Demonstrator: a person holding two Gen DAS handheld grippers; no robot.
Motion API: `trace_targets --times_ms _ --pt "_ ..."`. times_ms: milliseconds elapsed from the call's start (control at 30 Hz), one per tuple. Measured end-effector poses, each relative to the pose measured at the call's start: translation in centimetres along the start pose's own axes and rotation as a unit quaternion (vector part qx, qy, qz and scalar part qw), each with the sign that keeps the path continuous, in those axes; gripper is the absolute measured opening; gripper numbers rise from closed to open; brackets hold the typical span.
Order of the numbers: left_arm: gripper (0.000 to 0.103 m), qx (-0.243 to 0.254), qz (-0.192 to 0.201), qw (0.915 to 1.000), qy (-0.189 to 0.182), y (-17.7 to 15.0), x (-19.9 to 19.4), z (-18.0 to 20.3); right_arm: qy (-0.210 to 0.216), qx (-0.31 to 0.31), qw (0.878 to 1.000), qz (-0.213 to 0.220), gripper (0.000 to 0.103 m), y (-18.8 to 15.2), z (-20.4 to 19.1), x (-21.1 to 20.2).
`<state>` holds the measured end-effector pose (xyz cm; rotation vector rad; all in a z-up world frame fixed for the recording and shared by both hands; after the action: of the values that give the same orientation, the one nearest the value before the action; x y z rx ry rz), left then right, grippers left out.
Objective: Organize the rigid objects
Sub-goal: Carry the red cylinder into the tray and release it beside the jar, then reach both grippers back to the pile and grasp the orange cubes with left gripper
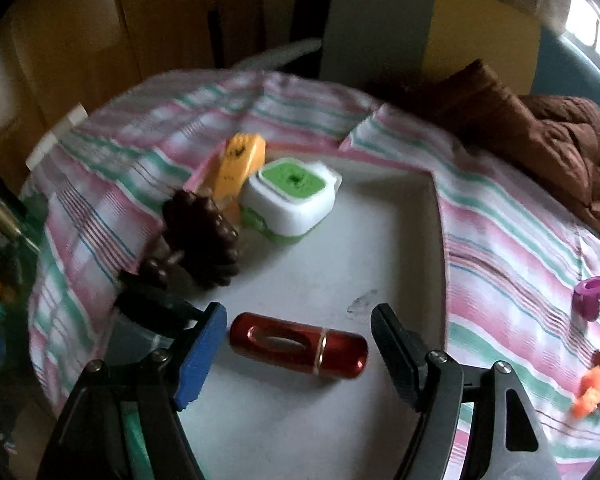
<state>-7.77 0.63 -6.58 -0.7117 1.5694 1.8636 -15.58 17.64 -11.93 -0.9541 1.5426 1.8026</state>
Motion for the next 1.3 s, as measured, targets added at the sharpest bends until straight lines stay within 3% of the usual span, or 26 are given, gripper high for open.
trace_targets --times_ms 267,733,1067,1300 --pt "0.053 0.009 0.008 0.9999 -0.003 -0.1 -0.8 0.6 -0.012 0.002 0.999 0.04 0.08 -1.3 1.1 -3.9" --pt "0.053 0.039 0.01 0.999 -0.018 -0.5 -1.8 3.2 -0.059 0.038 0.996 0.056 0.08 -5.4 8.2 -8.1" --pt "0.053 0.029 0.006 0.9987 -0.042 0.0 -1.8 4.3 -0.146 0.059 0.987 0.035 0.08 -8.6 17.8 -10.5" --pt "0.053 0.051 0.004 0.9978 -0.043 0.0 -2.0 5.6 -0.21 0.125 0.969 0.031 0.08 -12.4 26.5 -12.1"
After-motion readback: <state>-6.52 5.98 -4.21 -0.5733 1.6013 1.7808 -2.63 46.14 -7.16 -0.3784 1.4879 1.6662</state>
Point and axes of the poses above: each gripper's, at about its wrist camera, not at the fingertips, and x roughly the way its jaws point, z to its right, y to its top, the point moved 4 cm from there along x, roughly the way its jaws point, and after that the axes turned 10 degrees about -x, right-handed, at the moved point
